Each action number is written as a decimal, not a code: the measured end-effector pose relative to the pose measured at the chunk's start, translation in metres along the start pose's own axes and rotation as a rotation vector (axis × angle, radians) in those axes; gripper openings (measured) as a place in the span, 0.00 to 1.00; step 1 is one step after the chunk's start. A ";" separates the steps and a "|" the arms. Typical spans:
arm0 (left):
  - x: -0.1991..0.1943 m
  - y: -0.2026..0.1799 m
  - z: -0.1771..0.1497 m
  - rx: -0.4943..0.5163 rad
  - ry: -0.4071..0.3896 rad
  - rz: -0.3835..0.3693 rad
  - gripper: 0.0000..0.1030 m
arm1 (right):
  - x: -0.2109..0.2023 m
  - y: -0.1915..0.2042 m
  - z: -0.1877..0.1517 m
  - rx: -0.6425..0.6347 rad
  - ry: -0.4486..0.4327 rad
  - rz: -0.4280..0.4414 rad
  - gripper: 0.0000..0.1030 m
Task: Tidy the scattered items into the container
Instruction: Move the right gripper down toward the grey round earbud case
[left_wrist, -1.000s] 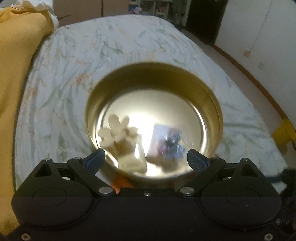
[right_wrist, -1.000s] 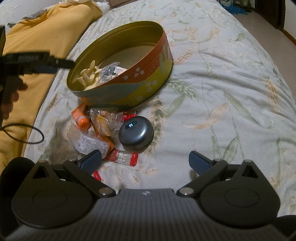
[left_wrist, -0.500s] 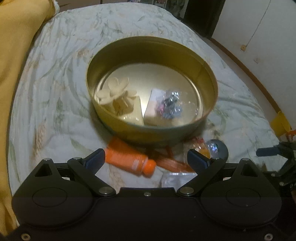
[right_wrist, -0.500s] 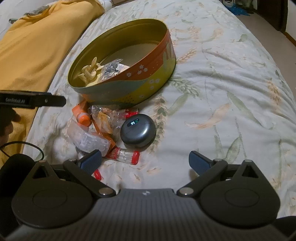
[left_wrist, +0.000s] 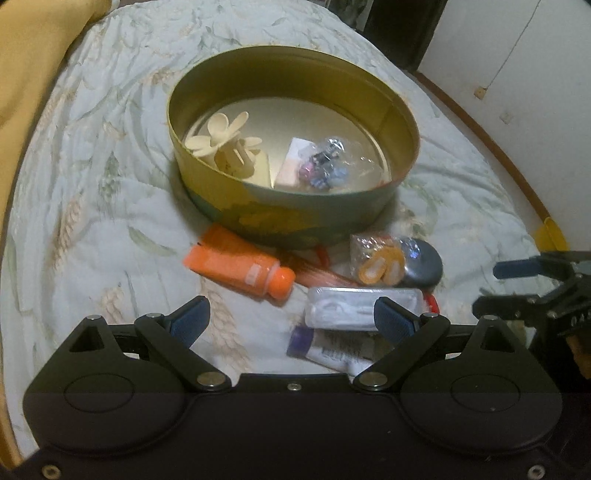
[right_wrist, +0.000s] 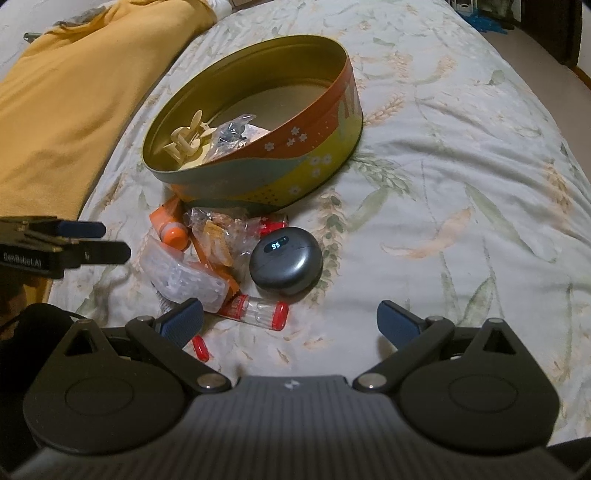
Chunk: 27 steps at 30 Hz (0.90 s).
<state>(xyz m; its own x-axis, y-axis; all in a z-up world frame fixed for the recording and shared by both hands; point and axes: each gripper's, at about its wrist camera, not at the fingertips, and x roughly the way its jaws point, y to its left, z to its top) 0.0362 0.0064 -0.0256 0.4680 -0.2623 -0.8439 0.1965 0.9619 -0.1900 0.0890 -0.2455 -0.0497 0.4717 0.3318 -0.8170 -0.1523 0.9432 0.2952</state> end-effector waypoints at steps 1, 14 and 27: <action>0.000 -0.001 -0.002 -0.002 0.003 -0.004 0.92 | 0.001 0.000 0.001 0.000 0.000 0.002 1.00; -0.001 -0.018 -0.030 0.015 -0.007 -0.012 0.92 | 0.010 0.005 0.004 -0.028 0.001 0.009 1.00; 0.009 -0.023 -0.051 -0.030 0.020 -0.032 0.92 | 0.027 0.008 0.015 -0.082 0.002 -0.027 1.00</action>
<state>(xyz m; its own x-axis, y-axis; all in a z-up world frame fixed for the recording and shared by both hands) -0.0082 -0.0143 -0.0541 0.4441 -0.2915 -0.8472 0.1853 0.9550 -0.2315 0.1137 -0.2291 -0.0619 0.4753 0.3058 -0.8250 -0.2097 0.9500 0.2314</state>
